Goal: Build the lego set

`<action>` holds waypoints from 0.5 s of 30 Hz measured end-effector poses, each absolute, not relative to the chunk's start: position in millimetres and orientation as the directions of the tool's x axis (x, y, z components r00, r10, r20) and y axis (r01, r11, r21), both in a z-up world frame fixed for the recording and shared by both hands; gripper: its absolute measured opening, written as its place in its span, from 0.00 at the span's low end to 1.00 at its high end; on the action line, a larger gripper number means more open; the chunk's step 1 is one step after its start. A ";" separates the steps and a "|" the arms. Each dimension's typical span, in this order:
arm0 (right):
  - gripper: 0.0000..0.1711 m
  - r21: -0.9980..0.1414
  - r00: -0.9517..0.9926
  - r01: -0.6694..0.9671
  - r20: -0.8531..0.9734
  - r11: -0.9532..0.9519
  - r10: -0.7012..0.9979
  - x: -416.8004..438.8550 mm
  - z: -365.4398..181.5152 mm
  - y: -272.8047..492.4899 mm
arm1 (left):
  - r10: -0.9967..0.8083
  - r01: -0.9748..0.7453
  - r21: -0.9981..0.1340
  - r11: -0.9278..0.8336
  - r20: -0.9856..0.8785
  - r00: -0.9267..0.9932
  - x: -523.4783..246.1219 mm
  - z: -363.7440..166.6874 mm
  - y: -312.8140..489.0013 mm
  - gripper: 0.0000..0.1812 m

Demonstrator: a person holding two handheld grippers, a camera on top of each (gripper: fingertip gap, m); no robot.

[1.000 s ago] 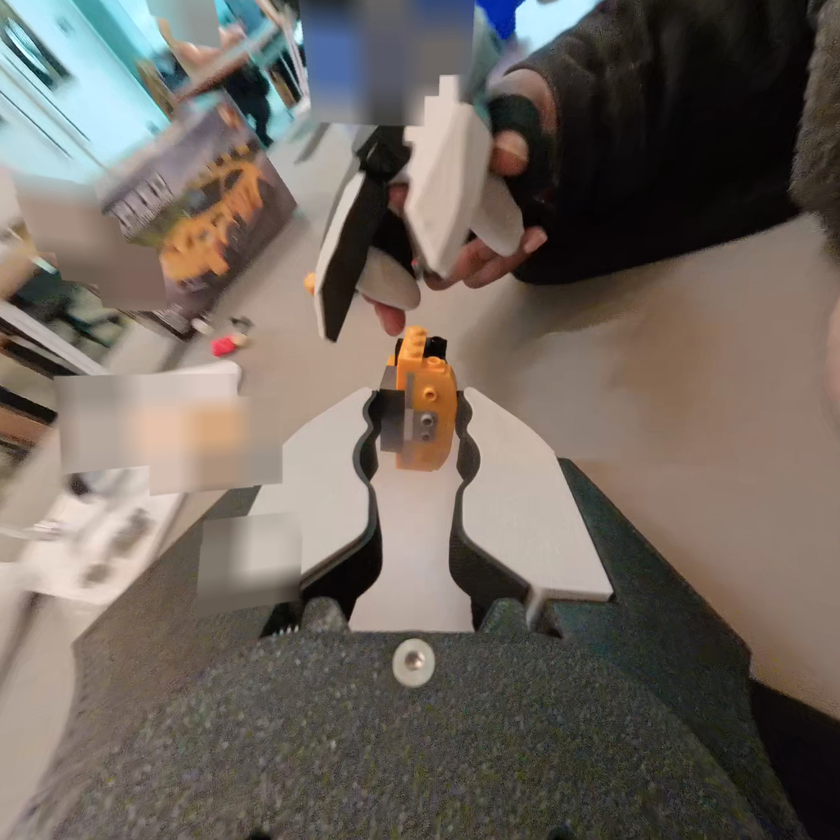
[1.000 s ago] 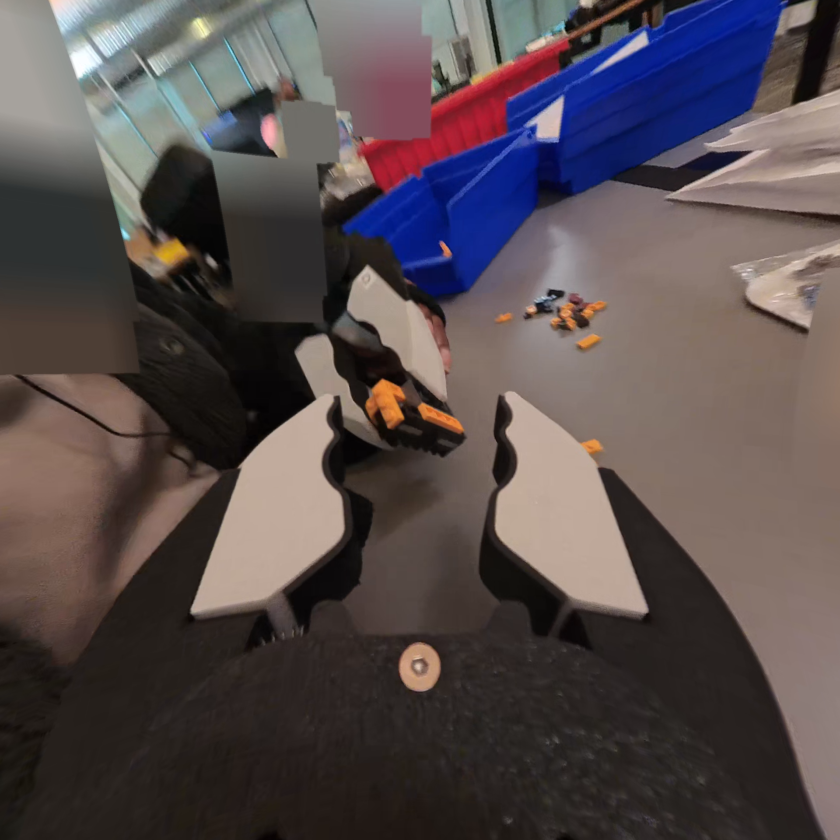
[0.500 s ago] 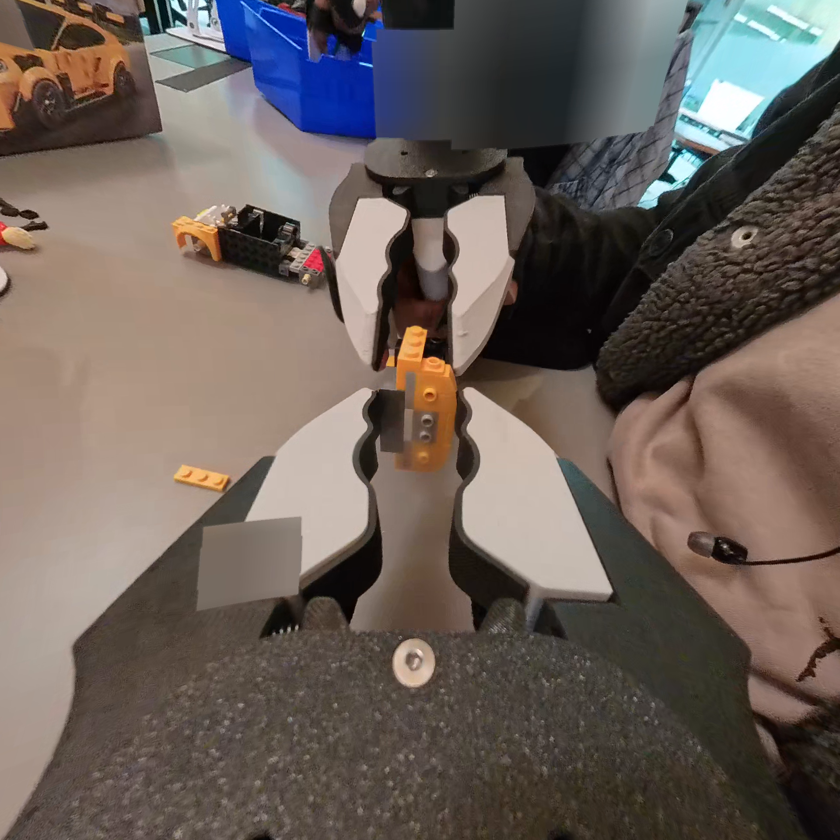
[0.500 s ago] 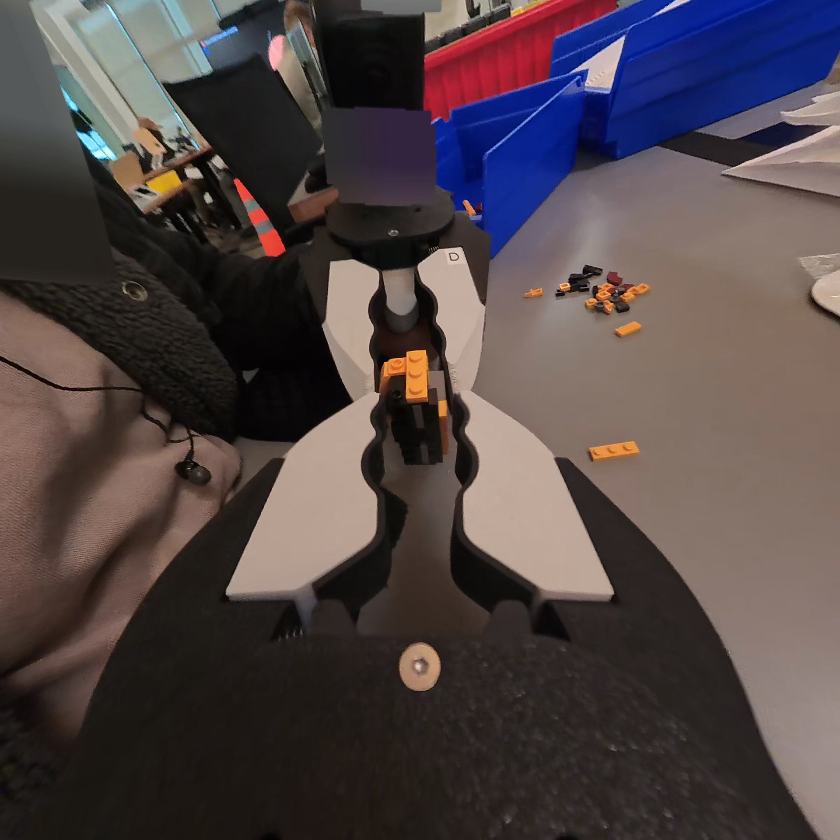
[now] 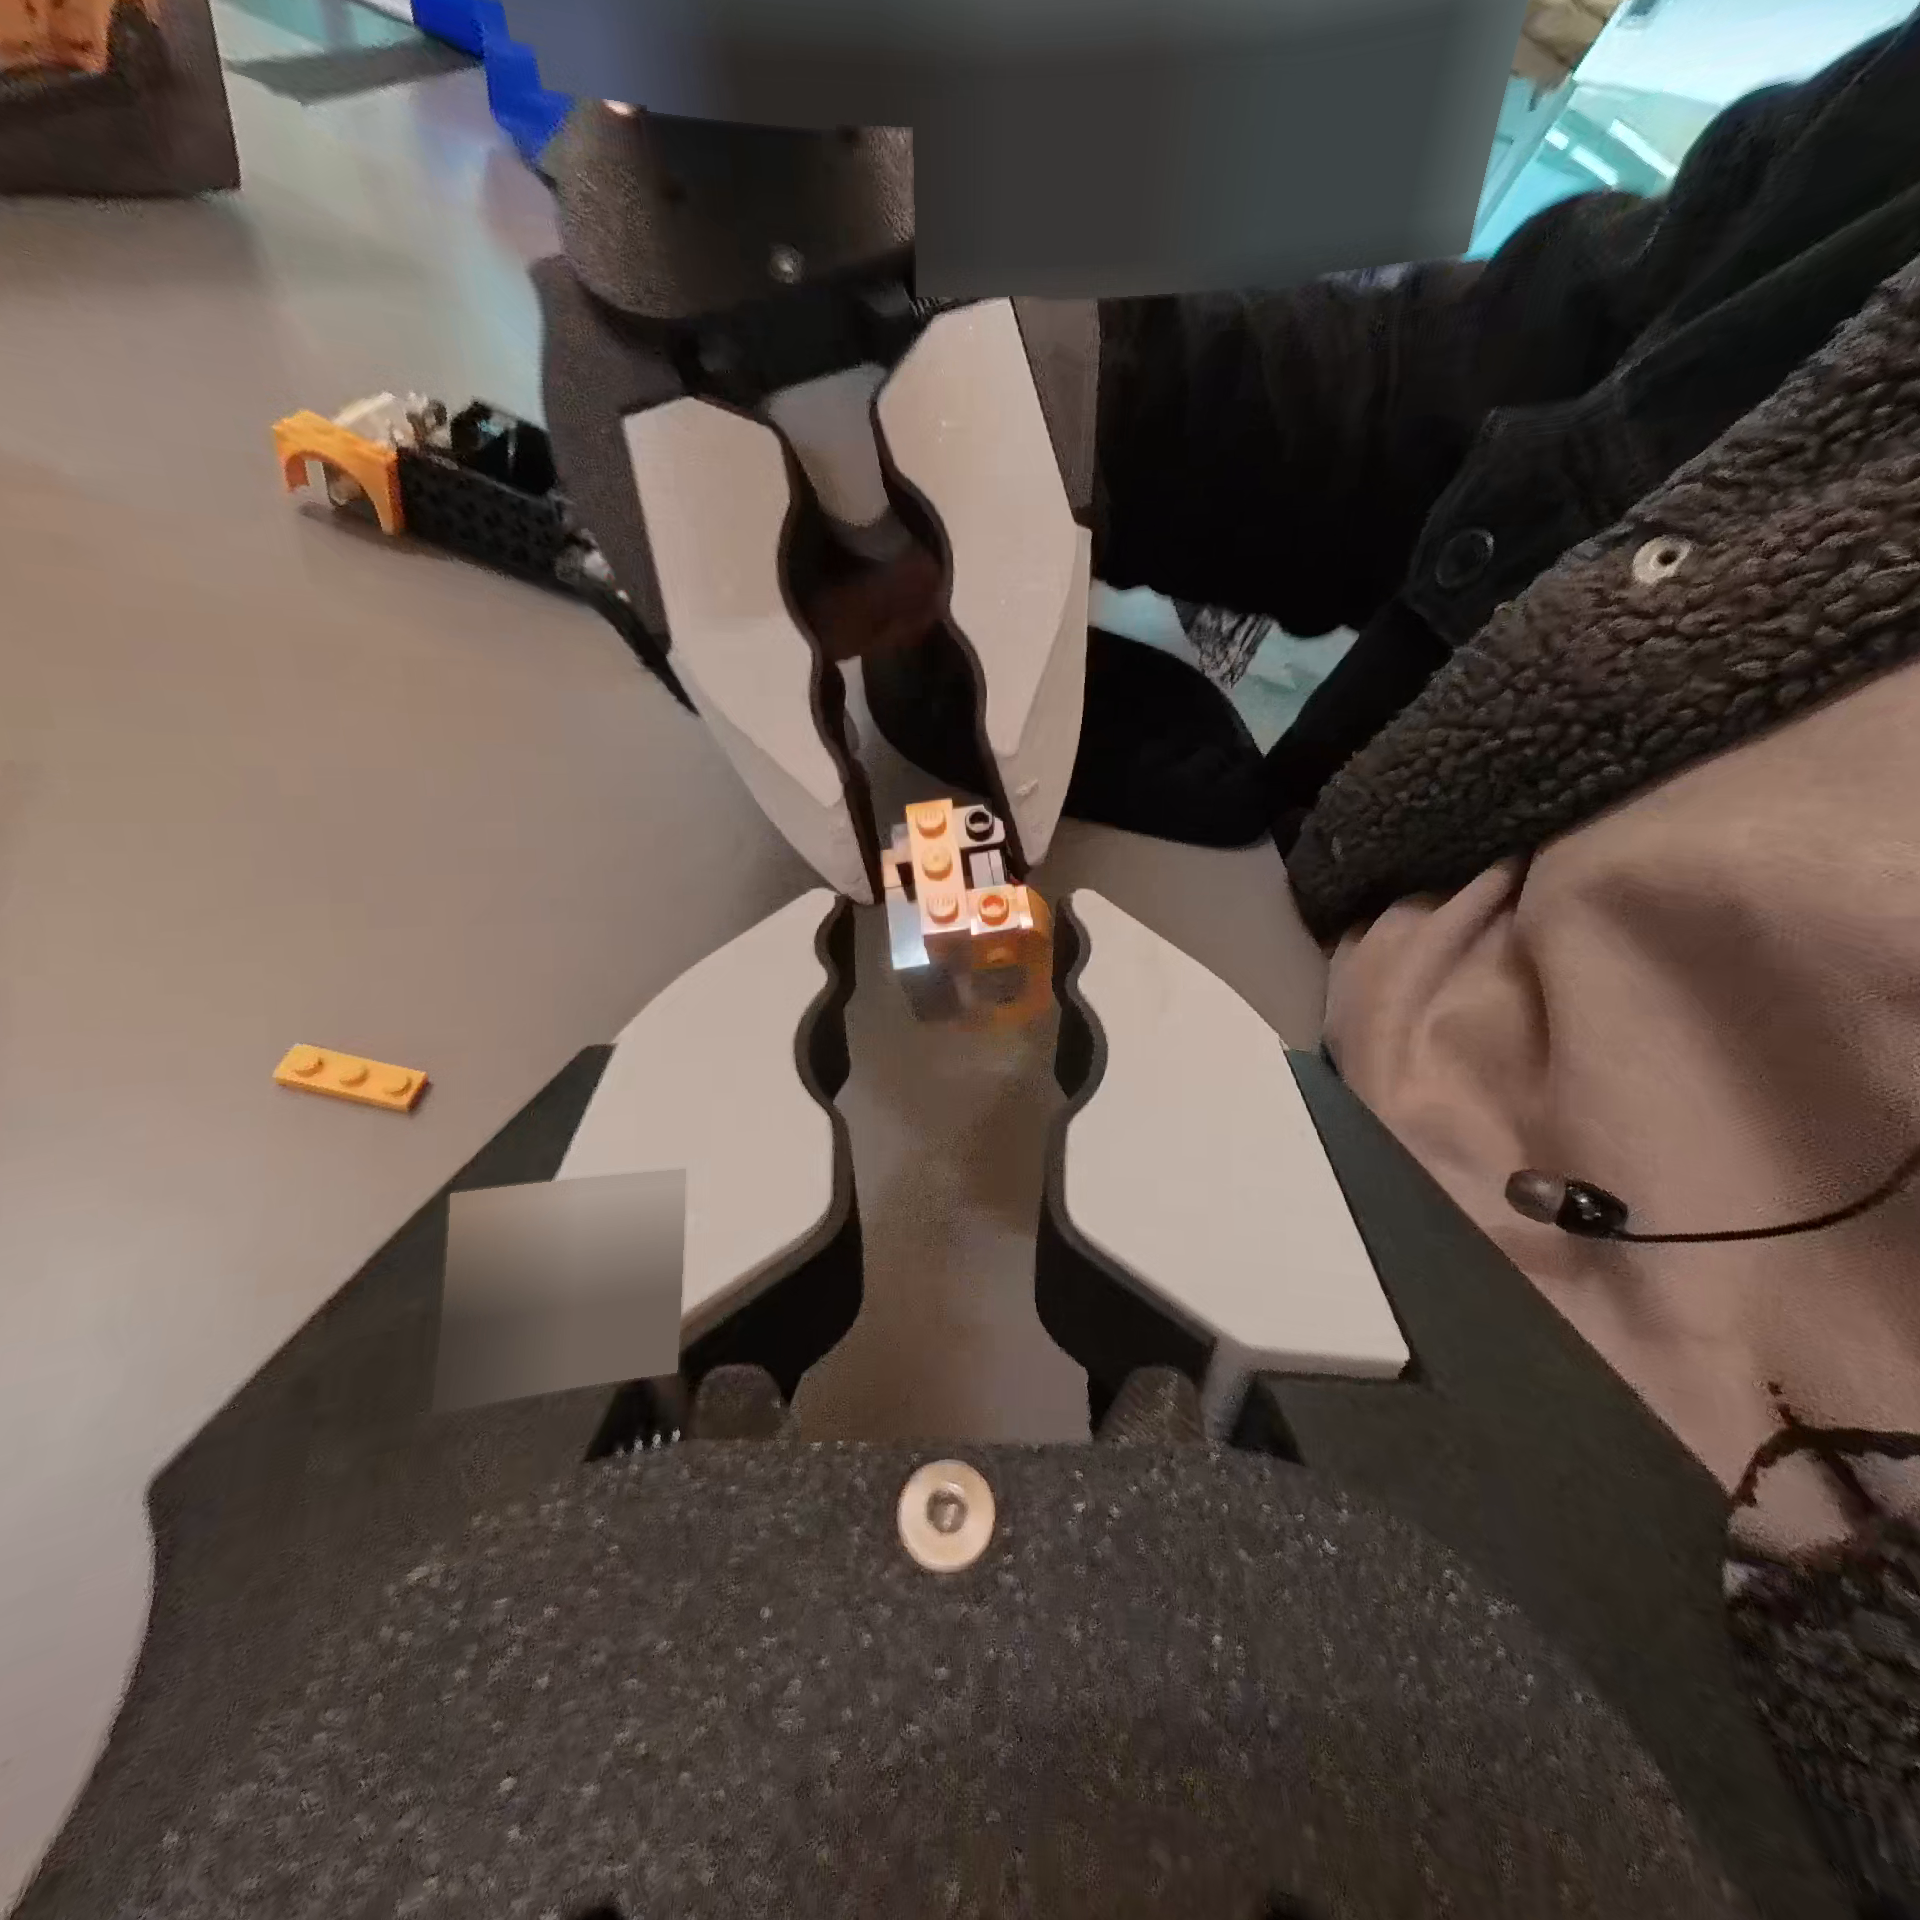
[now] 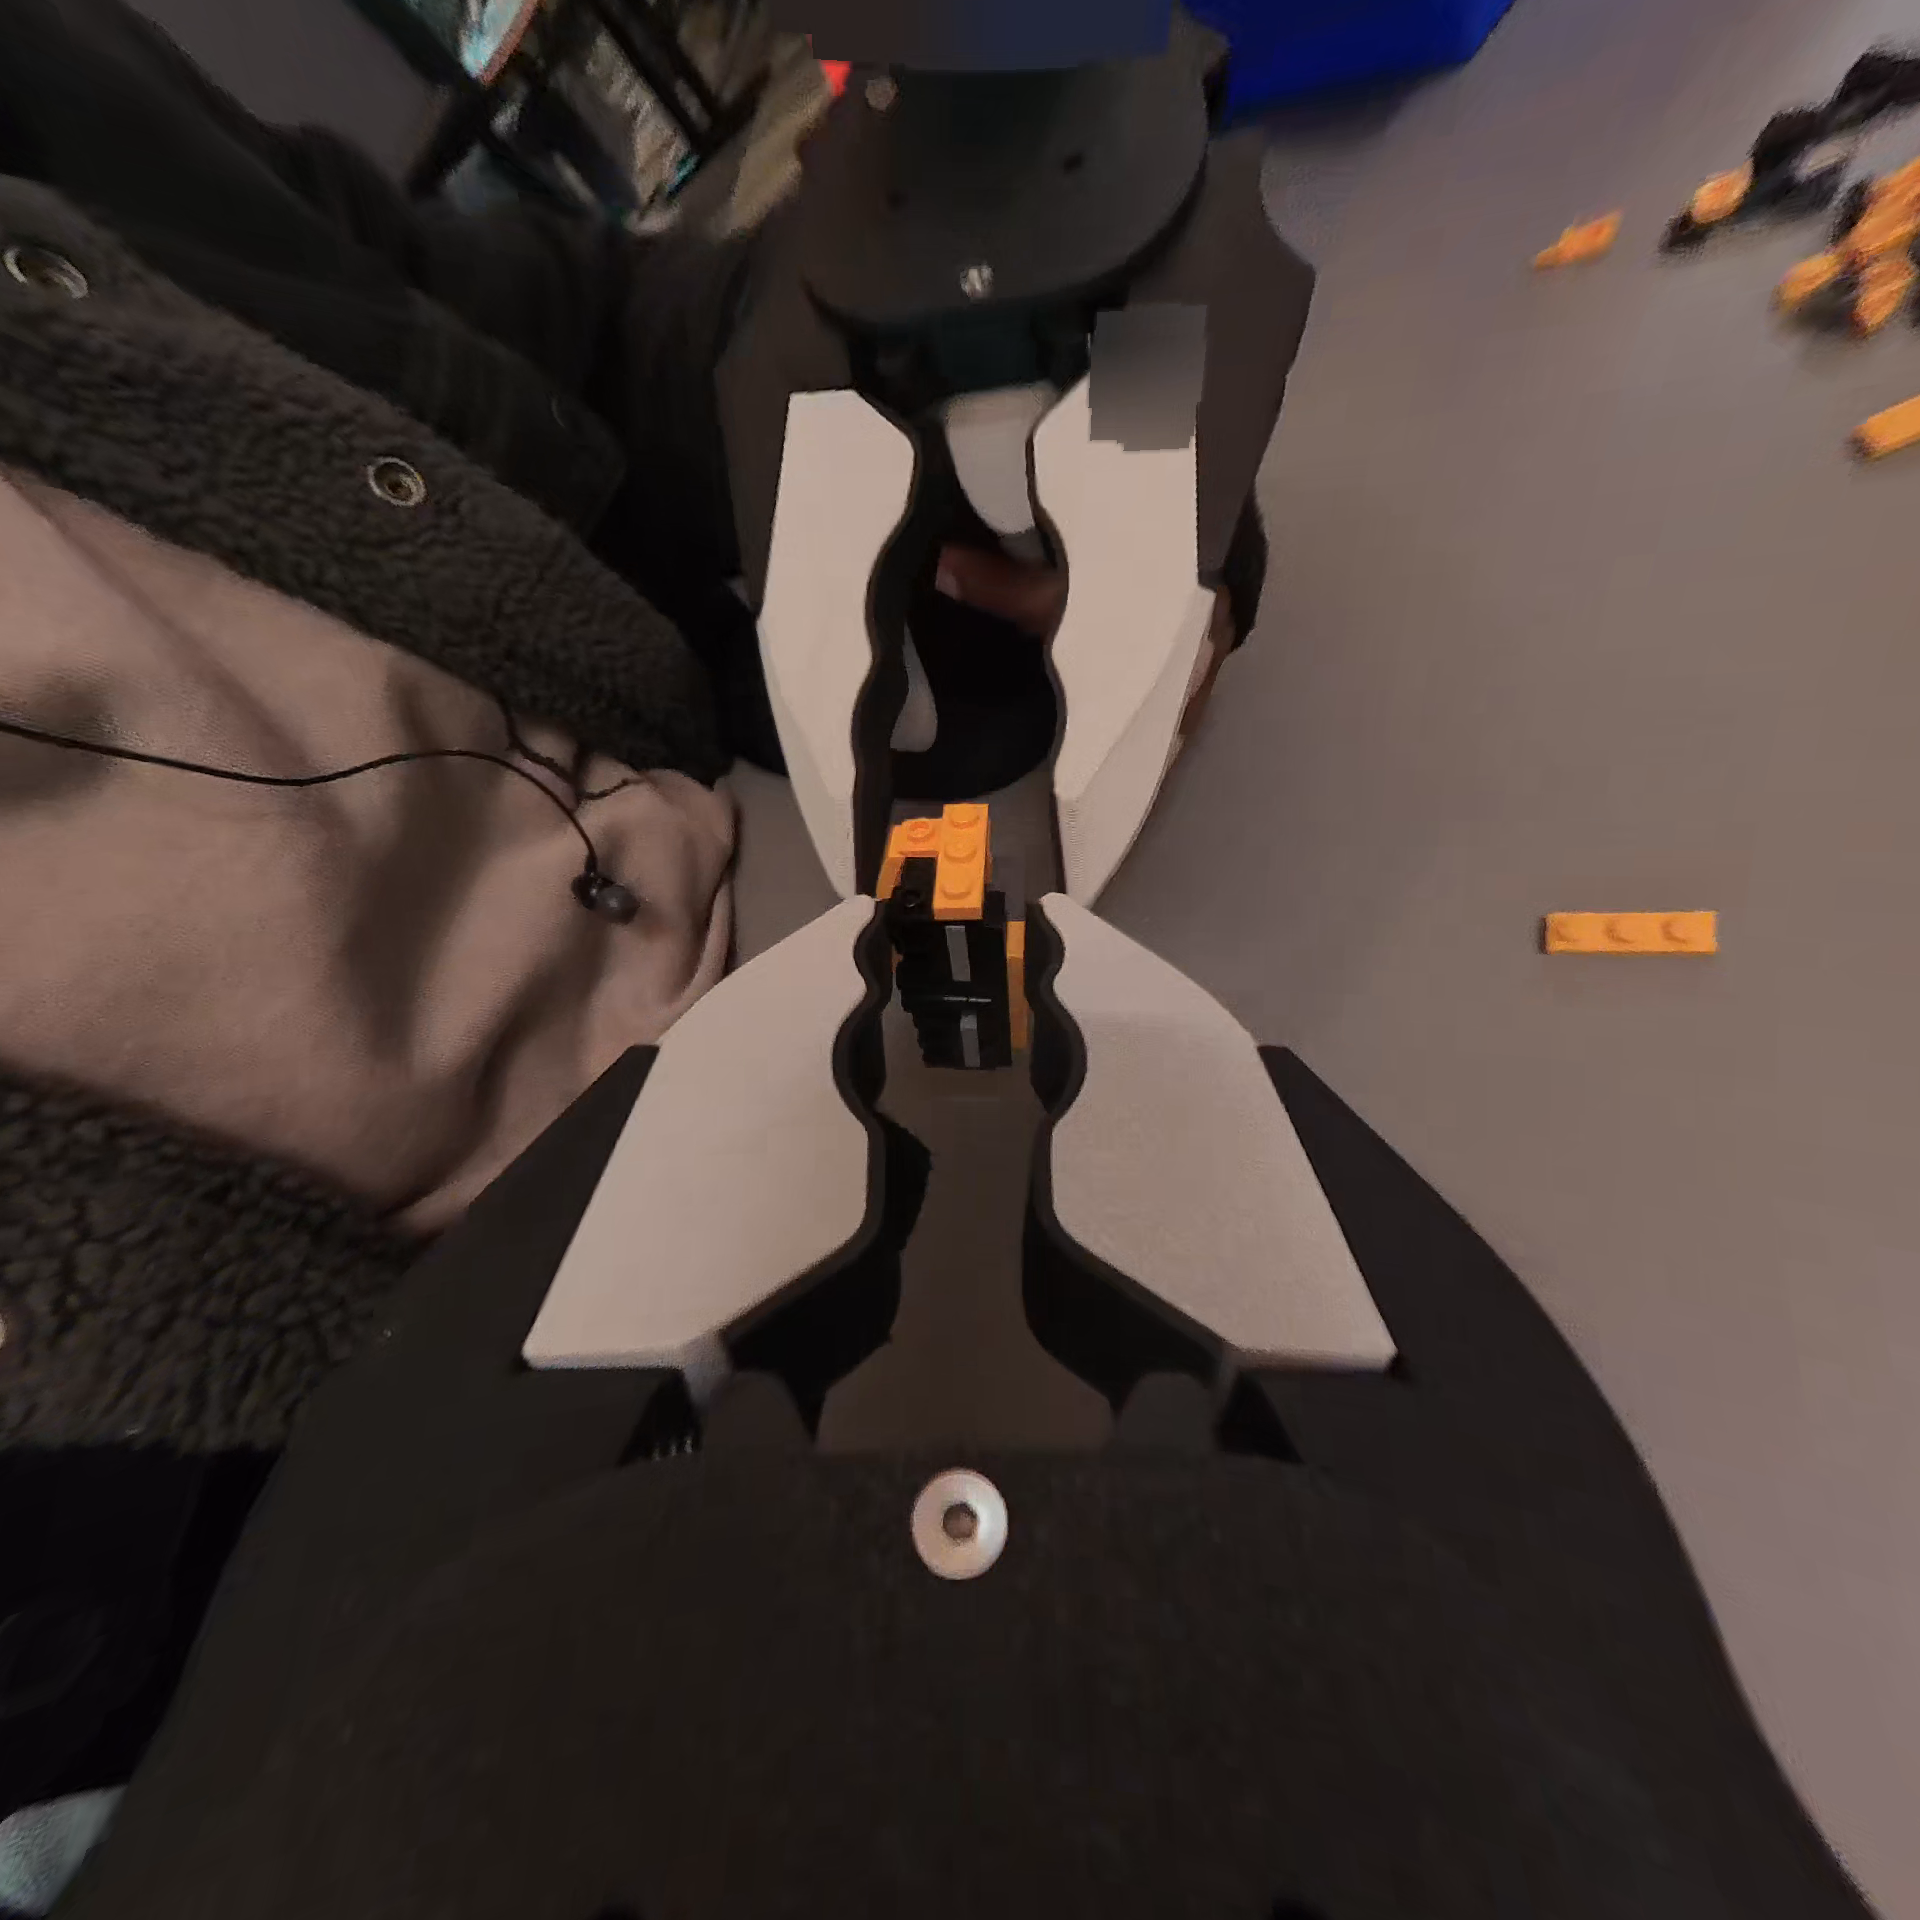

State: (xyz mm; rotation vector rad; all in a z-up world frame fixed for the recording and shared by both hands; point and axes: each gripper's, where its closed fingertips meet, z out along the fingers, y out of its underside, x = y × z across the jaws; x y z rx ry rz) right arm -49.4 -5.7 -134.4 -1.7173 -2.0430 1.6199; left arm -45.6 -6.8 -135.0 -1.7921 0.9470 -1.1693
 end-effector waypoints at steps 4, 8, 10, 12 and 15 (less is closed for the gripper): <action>0.14 -0.631 -0.364 0.750 -0.645 -0.199 0.671 -55.8 -141.2 2.7 | -0.829 -0.148 -0.844 -0.516 0.448 0.336 -50.9 -142.5 0.7 0.19; 0.15 -0.683 -0.361 0.654 -0.660 -0.325 0.659 -64.6 -130.9 12.9 | -0.765 -0.017 -0.802 -0.597 0.563 0.313 -58.9 -132.6 10.3 0.16; 0.18 -0.733 -0.357 0.589 -0.613 -0.340 0.705 -66.8 -127.4 17.9 | -0.737 0.028 -0.781 -0.624 0.601 0.310 -62.7 -131.5 15.1 0.16; 0.21 -0.814 -0.354 0.502 -0.501 -0.291 0.789 -64.5 -120.3 23.1 | -0.704 0.094 -0.754 -0.650 0.644 0.299 -68.5 -127.5 21.2 0.16; 0.27 -0.919 -0.270 0.386 -0.191 -0.076 0.944 -59.3 -113.6 26.5 | -0.620 0.259 -0.661 -0.704 0.750 0.230 -81.9 -117.0 33.8 0.16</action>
